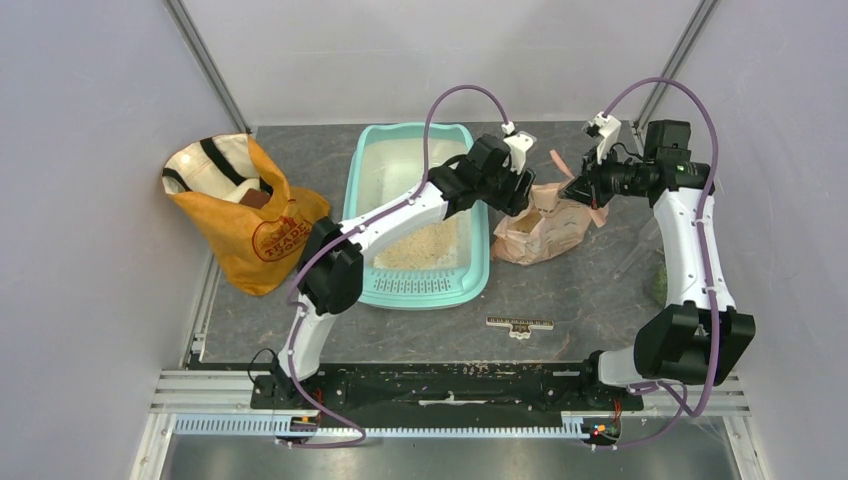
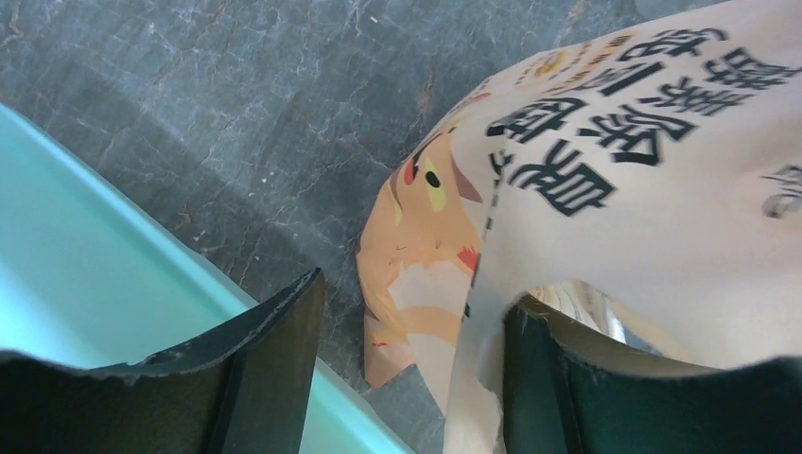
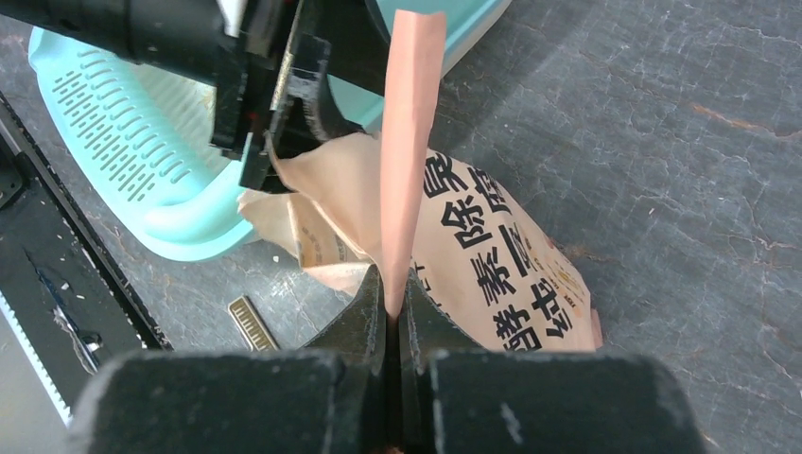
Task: Fill the litter box with clean litter
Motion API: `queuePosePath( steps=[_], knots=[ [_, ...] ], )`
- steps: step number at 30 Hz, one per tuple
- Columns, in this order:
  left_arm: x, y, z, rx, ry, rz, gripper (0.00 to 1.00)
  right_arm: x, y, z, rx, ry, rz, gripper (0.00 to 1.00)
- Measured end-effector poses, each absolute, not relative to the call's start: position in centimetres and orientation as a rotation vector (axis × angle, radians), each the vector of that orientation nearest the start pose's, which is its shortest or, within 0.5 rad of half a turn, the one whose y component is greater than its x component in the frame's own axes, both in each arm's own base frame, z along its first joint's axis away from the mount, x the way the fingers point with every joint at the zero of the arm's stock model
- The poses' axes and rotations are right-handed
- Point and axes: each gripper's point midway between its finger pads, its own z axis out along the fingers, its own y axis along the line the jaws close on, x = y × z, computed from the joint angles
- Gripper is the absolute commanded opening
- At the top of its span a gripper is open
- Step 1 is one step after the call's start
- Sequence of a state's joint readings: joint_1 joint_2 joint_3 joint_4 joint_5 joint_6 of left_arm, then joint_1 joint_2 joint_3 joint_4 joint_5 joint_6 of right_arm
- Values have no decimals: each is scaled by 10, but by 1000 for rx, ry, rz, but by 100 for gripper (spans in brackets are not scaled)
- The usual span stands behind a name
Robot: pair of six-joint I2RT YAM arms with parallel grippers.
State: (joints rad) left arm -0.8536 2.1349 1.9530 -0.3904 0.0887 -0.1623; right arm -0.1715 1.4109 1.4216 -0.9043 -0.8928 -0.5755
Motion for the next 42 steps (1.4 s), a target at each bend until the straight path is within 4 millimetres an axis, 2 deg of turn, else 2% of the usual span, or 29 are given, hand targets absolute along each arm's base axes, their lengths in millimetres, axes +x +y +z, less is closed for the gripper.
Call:
queuePosePath(
  steps=[1, 3, 5, 6, 7, 8, 11, 12, 13, 15, 17, 19, 22, 28, 36, 39, 42],
  knots=[
    [379, -467, 178, 801, 2075, -672, 59, 337, 65, 258, -779, 2011, 673, 0],
    [381, -467, 167, 799, 2097, -651, 37, 336, 64, 259, -790, 2010, 668, 0],
    [387, -469, 160, 784, 2106, -630, 6, 334, 63, 258, -801, 2012, 663, 0],
    [387, -473, 160, 784, 2101, -635, 2, 334, 62, 257, -807, 2018, 667, 0],
    [386, -475, 160, 788, 2095, -640, 2, 334, 62, 256, -814, 2019, 671, 0],
    [384, -476, 161, 799, 2091, -647, 2, 334, 62, 255, -820, 2021, 679, 4],
    [379, -479, 164, 818, 2071, -701, 2, 333, 58, 257, -848, 2019, 674, 38],
    [377, -478, 165, 821, 2063, -713, 2, 333, 57, 258, -864, 2016, 668, 47],
    [375, -476, 164, 824, 2060, -718, 2, 331, 56, 259, -874, 2018, 663, 51],
    [374, -472, 164, 821, 2058, -717, 2, 329, 50, 260, -887, 2026, 637, 53],
    [376, -468, 165, 814, 2055, -714, 2, 328, 39, 260, -896, 2036, 594, 49],
    [378, -464, 167, 807, 2051, -707, 2, 326, 27, 257, -907, 2054, 548, 39],
    [380, -463, 170, 806, 2041, -707, 2, 322, 17, 251, -937, 2071, 509, 0],
    [374, -467, 169, 875, 1976, -760, 2, 326, 16, 254, -961, 2041, 491, 0],
    [358, -469, 187, 1083, 1816, -842, 2, 343, 6, 290, -1018, 1922, 430, 0],
    [357, -464, 188, 1151, 1775, -846, 2, 340, 10, 288, -1082, 1880, 434, 0],
    [360, -459, 182, 1205, 1757, -829, 2, 336, 18, 275, -1122, 1867, 473, 0]
  ],
)
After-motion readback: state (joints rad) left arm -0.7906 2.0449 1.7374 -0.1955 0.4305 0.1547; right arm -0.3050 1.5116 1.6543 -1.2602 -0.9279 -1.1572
